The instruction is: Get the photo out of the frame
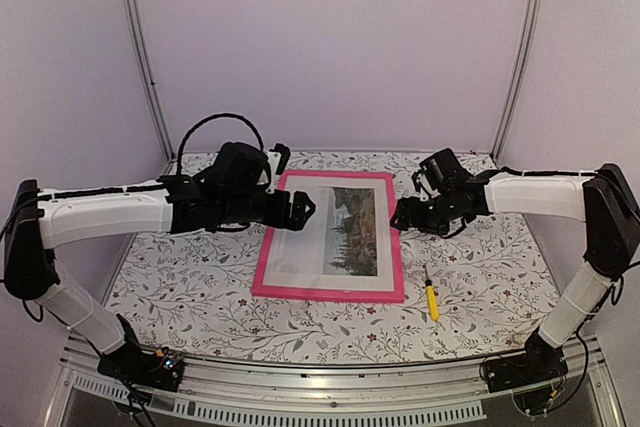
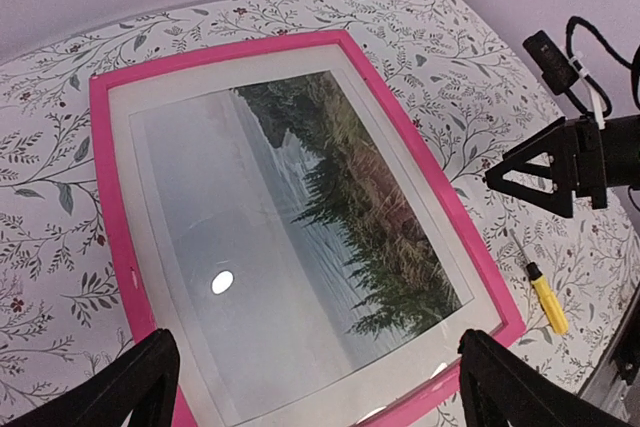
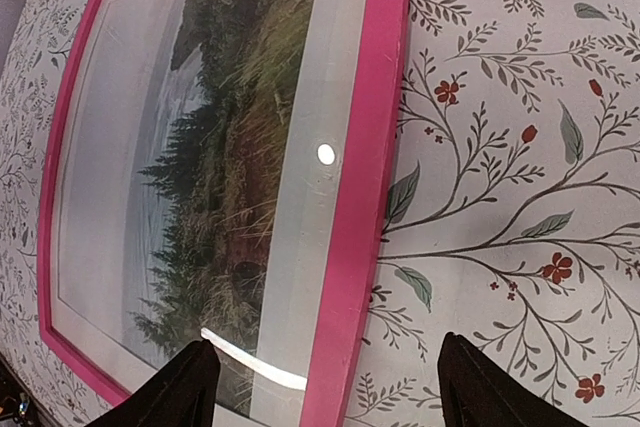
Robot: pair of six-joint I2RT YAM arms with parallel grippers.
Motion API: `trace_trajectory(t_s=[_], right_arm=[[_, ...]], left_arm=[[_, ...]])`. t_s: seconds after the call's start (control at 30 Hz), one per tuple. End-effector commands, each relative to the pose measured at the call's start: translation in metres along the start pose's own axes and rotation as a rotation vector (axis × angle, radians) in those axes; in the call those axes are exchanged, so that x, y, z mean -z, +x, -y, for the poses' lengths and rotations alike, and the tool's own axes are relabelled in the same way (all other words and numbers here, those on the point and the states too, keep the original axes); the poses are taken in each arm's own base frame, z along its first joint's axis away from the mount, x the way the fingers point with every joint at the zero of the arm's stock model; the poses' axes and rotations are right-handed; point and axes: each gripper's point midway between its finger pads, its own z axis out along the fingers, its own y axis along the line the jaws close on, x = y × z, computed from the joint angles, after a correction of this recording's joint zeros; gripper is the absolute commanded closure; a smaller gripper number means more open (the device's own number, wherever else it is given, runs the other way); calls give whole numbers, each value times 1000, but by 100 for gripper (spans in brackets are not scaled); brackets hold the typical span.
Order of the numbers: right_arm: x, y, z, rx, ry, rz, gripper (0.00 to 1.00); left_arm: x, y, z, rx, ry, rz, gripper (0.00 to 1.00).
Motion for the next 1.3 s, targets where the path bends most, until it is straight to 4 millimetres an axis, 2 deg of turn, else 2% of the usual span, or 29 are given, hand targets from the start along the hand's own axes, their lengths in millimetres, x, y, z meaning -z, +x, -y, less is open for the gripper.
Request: trace_trajectory(t_s=[0.0,0.07,0.27,0.43,0.9,1.03,1.1,1.27], right_arm=[[-18,1,-6,-5,-8,-25,27],[-26,6,-5,-9,-1,-45,35],[-47,23,-4,-8,34,-108,39],[-57,32,3,-17,79,-134,47],[-72,48,6,-35,120,-175,62],[-70,48,6,-43,127,-185,71],[-68,41,9,-42,162,-165,77],[-59,24,4,-40,191,-147,89]], left_arm=[[-4,11,1,-63,-73,-37,1],[-6,16,7,-83,-70,-44,1],[-3,21,26,-64,26,-20,1],[-7,29,29,-65,32,-35,1],[-25,78,72,-352,-46,-83,1],[-31,98,89,-465,-57,-109,1],[-33,110,97,-530,-69,-125,1],[-40,142,113,-676,-93,-174,1]])
